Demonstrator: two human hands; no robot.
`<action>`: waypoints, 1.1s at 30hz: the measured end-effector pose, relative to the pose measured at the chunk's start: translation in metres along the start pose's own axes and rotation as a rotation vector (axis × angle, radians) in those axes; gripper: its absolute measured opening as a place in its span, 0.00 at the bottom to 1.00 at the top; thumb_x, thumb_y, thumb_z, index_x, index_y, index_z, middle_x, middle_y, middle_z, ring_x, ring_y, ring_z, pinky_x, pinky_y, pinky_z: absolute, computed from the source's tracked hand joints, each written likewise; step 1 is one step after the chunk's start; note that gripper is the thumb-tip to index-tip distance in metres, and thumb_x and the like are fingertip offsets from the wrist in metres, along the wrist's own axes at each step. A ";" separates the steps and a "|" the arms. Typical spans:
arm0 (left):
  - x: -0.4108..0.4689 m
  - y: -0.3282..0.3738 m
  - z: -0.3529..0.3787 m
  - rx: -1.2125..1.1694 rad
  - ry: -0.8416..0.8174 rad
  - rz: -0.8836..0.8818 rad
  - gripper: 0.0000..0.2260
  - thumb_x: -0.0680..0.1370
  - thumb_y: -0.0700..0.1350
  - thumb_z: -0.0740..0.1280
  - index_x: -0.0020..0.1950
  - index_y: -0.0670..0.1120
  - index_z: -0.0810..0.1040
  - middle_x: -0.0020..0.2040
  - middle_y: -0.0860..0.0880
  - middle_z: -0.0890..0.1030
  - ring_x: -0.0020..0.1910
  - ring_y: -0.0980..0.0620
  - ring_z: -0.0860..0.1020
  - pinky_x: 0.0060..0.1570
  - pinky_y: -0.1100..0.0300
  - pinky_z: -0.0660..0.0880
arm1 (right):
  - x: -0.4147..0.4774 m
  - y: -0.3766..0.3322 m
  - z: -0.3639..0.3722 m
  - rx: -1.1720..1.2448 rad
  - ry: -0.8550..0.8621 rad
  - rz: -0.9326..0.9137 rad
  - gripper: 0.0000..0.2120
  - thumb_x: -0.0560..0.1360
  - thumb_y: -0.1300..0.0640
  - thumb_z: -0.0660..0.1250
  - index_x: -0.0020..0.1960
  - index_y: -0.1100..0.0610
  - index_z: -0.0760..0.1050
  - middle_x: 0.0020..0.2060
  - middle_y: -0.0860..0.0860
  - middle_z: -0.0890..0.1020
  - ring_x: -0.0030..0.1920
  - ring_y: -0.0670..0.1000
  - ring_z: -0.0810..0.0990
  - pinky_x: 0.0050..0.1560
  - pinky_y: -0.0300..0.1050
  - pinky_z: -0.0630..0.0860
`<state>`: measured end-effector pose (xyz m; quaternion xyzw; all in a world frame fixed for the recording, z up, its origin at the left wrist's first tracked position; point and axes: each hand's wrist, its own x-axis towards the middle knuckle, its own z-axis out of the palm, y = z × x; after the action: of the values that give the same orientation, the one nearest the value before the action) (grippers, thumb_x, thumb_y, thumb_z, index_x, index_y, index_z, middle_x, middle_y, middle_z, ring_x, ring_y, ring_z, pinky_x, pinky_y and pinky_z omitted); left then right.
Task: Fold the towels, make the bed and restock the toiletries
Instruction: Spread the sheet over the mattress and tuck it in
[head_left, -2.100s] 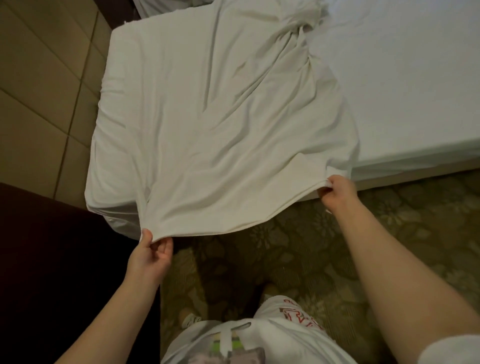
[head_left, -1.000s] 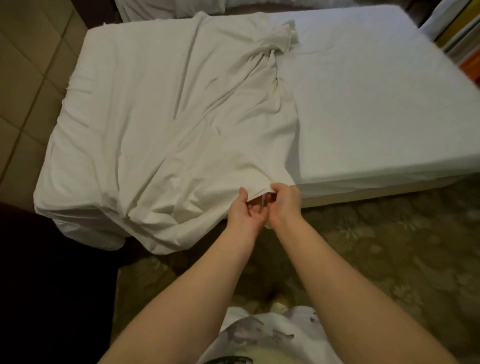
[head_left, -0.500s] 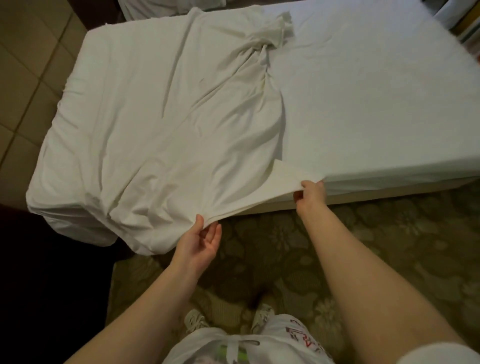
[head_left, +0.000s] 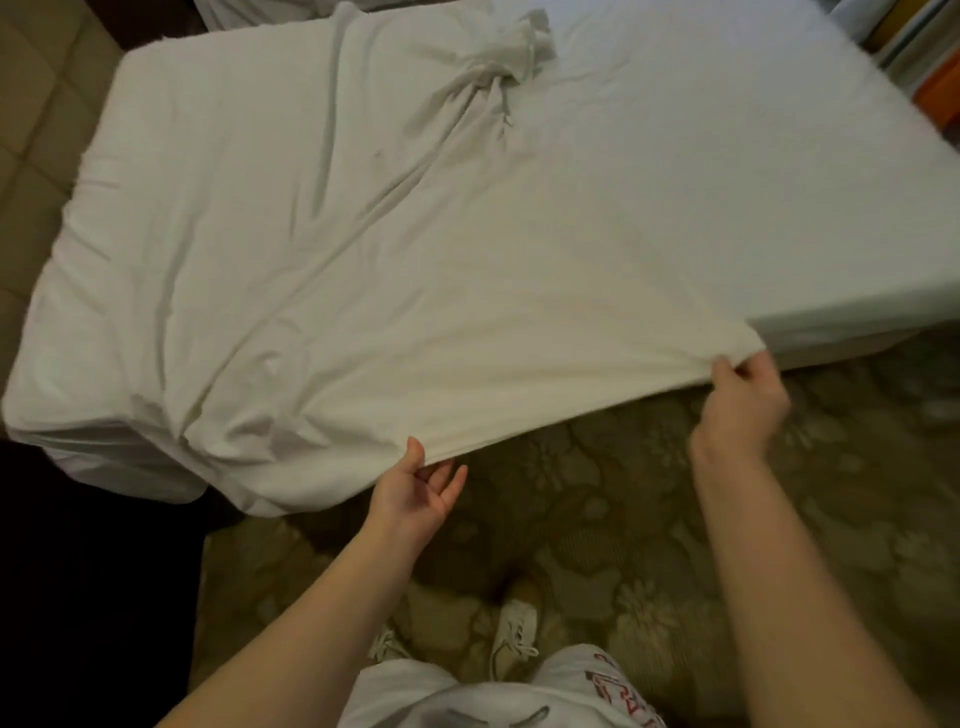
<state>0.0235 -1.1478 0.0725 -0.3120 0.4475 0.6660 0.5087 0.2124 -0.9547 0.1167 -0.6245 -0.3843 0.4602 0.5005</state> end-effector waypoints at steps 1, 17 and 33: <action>0.009 -0.011 -0.004 0.025 0.011 -0.037 0.08 0.81 0.46 0.60 0.49 0.44 0.75 0.45 0.47 0.81 0.63 0.47 0.73 0.56 0.49 0.70 | 0.001 0.013 -0.016 -0.027 0.023 0.047 0.12 0.76 0.70 0.61 0.46 0.54 0.74 0.36 0.44 0.75 0.36 0.39 0.72 0.42 0.31 0.71; 0.132 -0.086 -0.053 1.580 0.377 0.052 0.21 0.82 0.45 0.58 0.73 0.38 0.64 0.72 0.39 0.67 0.69 0.40 0.68 0.64 0.51 0.68 | 0.046 0.228 -0.069 -0.952 -0.180 0.464 0.33 0.80 0.55 0.60 0.78 0.53 0.44 0.77 0.53 0.56 0.75 0.59 0.57 0.74 0.55 0.55; -0.009 0.156 0.011 1.817 0.488 0.915 0.25 0.82 0.52 0.54 0.78 0.49 0.52 0.78 0.47 0.54 0.75 0.48 0.56 0.71 0.47 0.56 | -0.083 -0.010 0.191 -1.091 -0.741 -0.582 0.27 0.81 0.56 0.55 0.77 0.50 0.52 0.77 0.48 0.55 0.77 0.51 0.50 0.76 0.54 0.45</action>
<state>-0.1229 -1.1540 0.1289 0.2610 0.9457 0.1267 0.1469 0.0054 -0.9790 0.1276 -0.4607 -0.8548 0.2322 0.0563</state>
